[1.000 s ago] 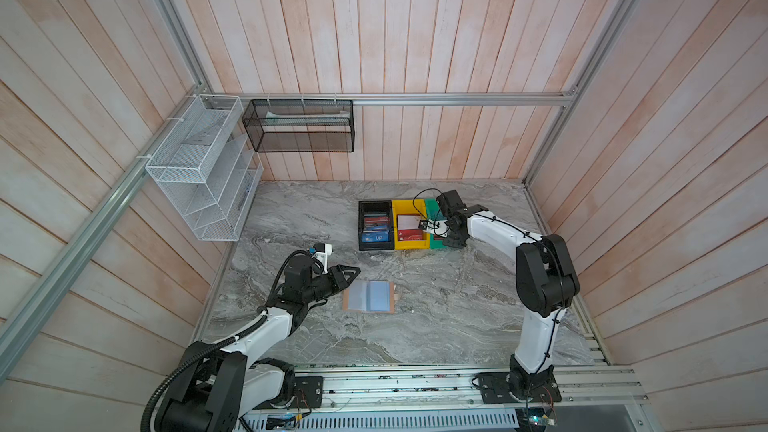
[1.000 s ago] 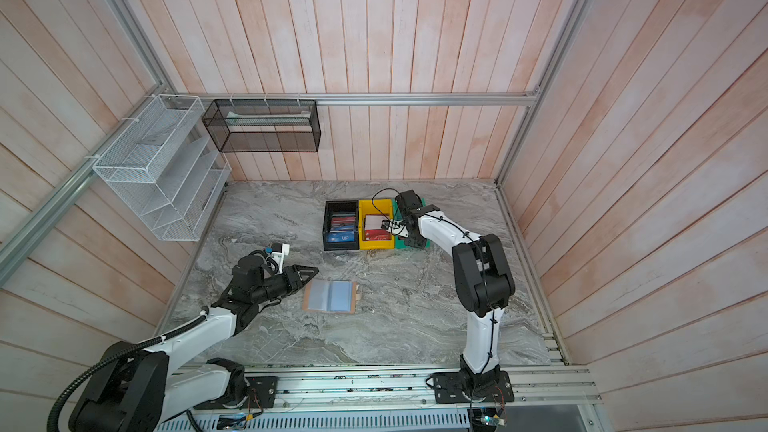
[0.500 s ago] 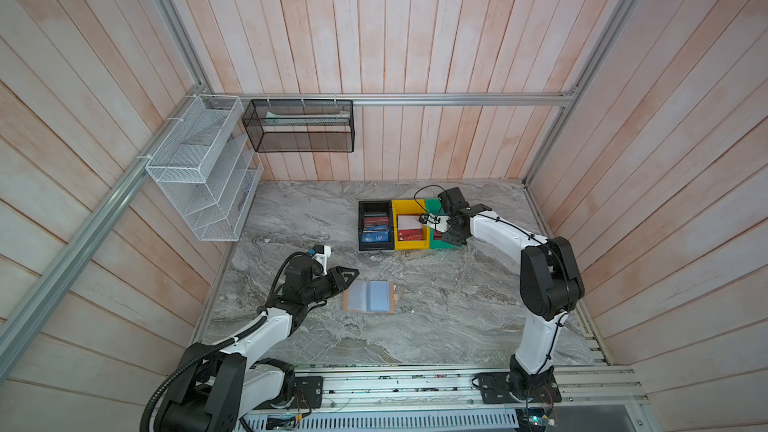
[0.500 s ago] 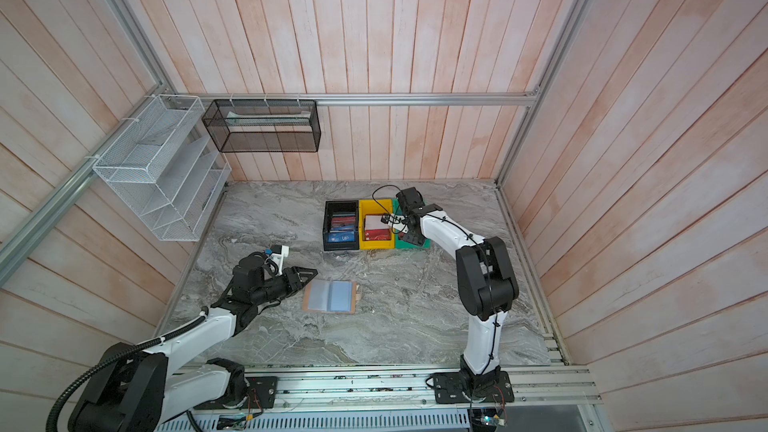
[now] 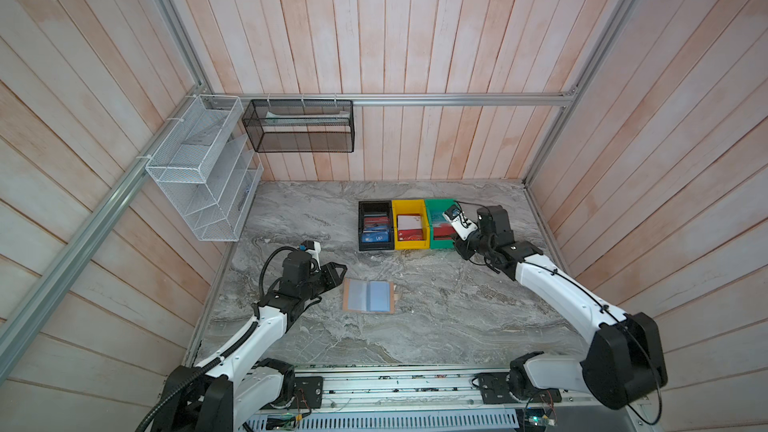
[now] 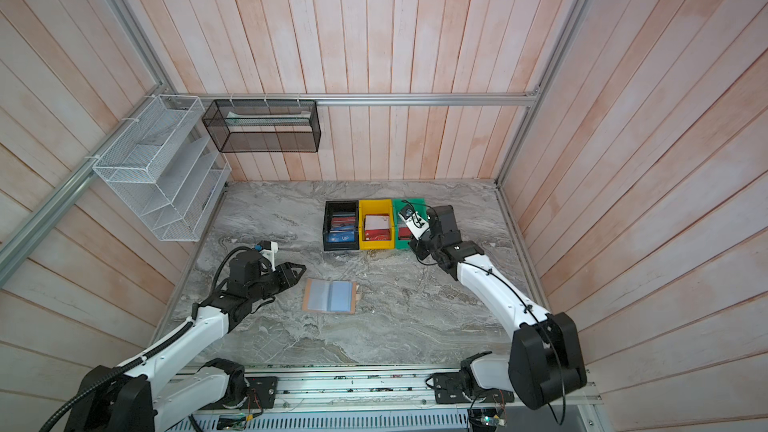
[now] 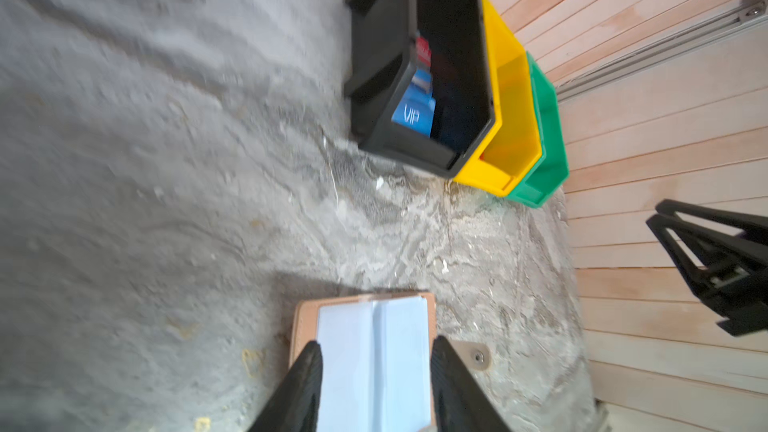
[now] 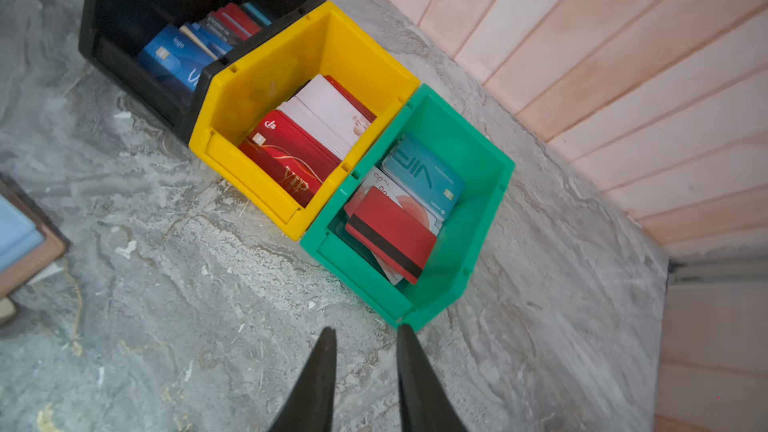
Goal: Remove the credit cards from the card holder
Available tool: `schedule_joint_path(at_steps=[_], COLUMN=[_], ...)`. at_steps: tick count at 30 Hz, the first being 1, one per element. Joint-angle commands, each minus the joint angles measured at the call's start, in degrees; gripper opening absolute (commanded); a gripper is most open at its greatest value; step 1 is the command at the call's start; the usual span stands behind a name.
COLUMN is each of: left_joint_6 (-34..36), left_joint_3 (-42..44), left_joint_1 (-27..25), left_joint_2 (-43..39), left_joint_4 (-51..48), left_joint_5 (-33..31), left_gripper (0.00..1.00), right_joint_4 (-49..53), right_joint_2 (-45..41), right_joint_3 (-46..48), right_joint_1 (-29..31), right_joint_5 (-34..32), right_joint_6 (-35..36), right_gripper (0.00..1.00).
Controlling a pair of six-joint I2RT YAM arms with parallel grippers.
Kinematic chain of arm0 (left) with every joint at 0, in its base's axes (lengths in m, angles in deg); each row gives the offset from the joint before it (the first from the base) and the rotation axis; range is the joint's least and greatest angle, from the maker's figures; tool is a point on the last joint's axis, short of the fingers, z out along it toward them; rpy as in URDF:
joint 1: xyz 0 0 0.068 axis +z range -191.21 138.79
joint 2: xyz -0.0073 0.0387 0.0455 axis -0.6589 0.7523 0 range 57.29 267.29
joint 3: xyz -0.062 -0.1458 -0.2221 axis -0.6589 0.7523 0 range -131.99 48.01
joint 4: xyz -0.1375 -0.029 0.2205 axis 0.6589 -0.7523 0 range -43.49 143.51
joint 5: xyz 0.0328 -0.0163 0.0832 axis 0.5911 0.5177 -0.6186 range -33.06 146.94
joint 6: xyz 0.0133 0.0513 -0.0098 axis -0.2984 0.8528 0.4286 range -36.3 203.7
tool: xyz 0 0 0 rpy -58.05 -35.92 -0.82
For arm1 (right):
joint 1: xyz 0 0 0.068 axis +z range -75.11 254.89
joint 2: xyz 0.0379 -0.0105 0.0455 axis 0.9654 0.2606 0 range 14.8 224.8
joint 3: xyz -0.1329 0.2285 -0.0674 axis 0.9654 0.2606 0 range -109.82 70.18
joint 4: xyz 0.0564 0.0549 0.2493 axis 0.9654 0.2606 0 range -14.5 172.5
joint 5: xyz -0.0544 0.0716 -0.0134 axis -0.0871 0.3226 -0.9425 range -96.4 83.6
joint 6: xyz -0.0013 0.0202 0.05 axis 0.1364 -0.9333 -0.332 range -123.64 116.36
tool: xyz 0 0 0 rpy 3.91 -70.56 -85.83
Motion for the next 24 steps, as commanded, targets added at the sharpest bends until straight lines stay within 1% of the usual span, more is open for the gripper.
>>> schedule_joint_path(at_steps=[1, 3, 6, 7, 9, 12, 15, 17, 20, 22, 24], left_joint_6=[6.95, 9.62, 12.24, 13.51, 14.62, 17.14, 19.61, 20.66, 22.87, 24.99, 25.50], left_joint_3=[-2.94, -3.02, -0.84, 0.43, 2.83, 5.50, 6.43, 6.86, 7.28, 7.72, 7.79], left_joint_1=[1.06, 1.66, 3.01, 3.35, 3.70, 4.47, 5.44, 6.29, 7.34, 7.55, 7.84], left_joint_2=[-2.93, -4.22, -5.78, -6.15, -6.46, -5.69, -3.63, -1.86, 1.38, 3.64, 5.81], left_joint_4=[-2.39, -0.77, 4.30, 7.12, 11.97, 18.19, 21.55, 23.54, 26.54, 29.53, 31.71], left_joint_5=[-10.80, -15.29, -22.97, -25.99, -31.93, -37.59, -40.19, -40.12, -39.32, -39.70, -41.14], left_gripper=[0.50, 0.53, 0.58, 0.59, 0.69, 0.77, 0.82, 0.84, 0.87, 0.91, 0.96], right_joint_4=[-15.76, -21.50, -29.58, -31.88, -35.86, -42.01, -51.69, -55.90, -62.87, -65.57, -66.53], right_joint_2=[-6.07, -9.32, -12.12, -12.34, -11.76, -9.27, -6.20, -3.69, 0.39, 3.11, 5.57], right_joint_3=[7.84, 12.23, 17.32, 18.92, 21.43, 25.39, 30.62, 32.35, 34.66, 34.95, 34.35], right_joint_1=[-1.22, -2.70, -5.47, -6.77, -9.44, -13.09, -16.40, -17.61, -17.80, -17.83, -17.81], right_joint_5=[-6.92, -8.92, -12.12, -12.43, -11.59, -11.15, -9.97, -8.87, -7.00, -6.10, -5.99], right_joint_6=[-9.27, -10.25, -11.66, -12.27, -13.31, -14.76, -16.93, -17.19, -17.10, -17.26, -17.21], right_gripper=[0.37, 0.42, 0.44, 0.44, 0.45, 0.45, 0.45, 0.45, 0.45, 0.45, 0.45])
